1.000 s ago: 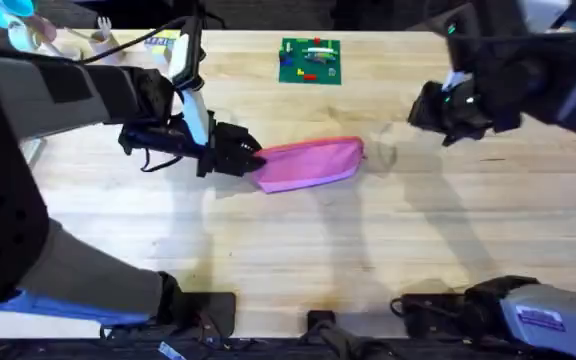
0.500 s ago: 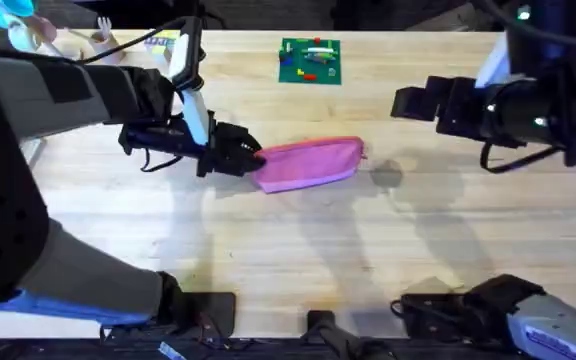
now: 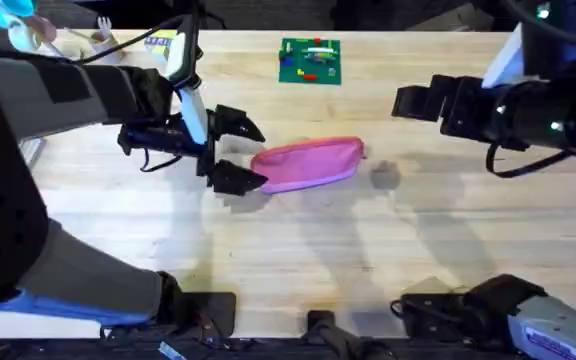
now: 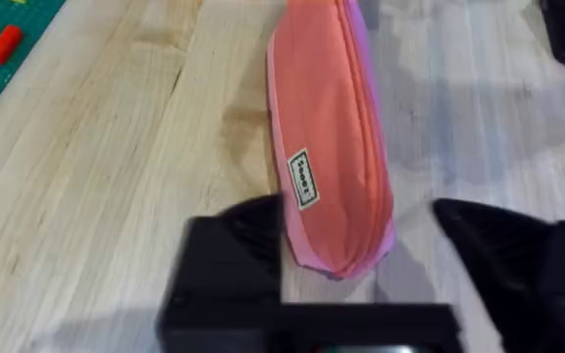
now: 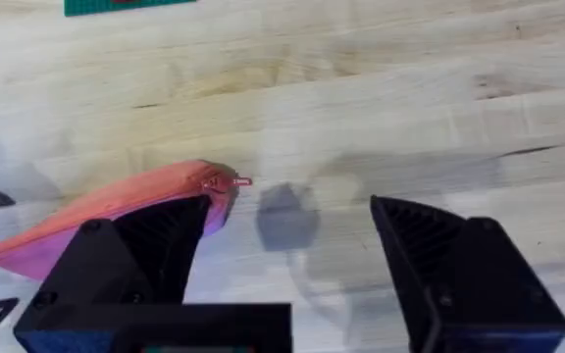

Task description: Unzip the bag, pick up the pens from the table one at a time and place them inside, then zip the bag closed.

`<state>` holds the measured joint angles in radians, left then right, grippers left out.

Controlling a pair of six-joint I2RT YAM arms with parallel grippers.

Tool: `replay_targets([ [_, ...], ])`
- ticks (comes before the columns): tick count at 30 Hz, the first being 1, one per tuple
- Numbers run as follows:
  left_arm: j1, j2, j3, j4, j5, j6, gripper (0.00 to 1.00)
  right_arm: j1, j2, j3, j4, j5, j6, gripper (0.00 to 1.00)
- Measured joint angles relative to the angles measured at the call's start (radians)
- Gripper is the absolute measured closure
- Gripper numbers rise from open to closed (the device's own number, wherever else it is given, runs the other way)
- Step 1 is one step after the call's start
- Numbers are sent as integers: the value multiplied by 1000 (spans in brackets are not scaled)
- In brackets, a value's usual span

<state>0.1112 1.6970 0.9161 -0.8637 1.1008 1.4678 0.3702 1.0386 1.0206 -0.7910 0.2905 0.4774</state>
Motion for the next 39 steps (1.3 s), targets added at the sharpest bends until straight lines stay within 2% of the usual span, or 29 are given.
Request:
replay_targets([
  [2, 0, 0, 0, 1, 3, -1, 12, 0, 0, 0, 0, 0, 0, 4],
  [8, 0, 0, 0, 9, -2, -1, 4, 0, 0, 0, 0, 0, -6, 4],
  [13, 0, -49, 25, -27, -63, -5, 4, 0, 0, 0, 0, 0, -23, 4],
  [19, 0, -209, 94, -61, -171, -95, 5, 0, 0, 0, 0, 0, -39, 4],
  [22, 0, -301, 107, -67, -207, -172, 5, 0, -1, 0, -6, 0, -63, 4],
  [25, 0, -389, 109, -69, -261, -298, 5, 0, -9, 0, -23, 0, -84, 4],
  [31, 0, -544, 109, -92, -410, -617, 5, 0, -62, 0, -34, 0, -110, 4],
  [32, 0, -609, 109, -93, -477, -783, 5, 0, -92, 0, -34, 0, -113, 4],
  [34, 0, -648, 109, -98, -516, -892, 5, 0, -115, 0, -34, 0, -115, 5],
  [35, 0, -699, 109, -119, -560, -1028, 5, 0, -152, 0, -34, 0, -116, 4],
  [37, 0, -726, 109, -139, -579, -1088, 5, 0, -176, 0, -39, 0, -116, 4],
  [38, 0, -758, 109, -166, -597, -1160, 6, 0, -201, 0, -55, 0, -116, 4],
  [39, 0, -768, 109, -171, -600, -1185, 6, 0, -208, 0, -61, 0, -117, 4],
])
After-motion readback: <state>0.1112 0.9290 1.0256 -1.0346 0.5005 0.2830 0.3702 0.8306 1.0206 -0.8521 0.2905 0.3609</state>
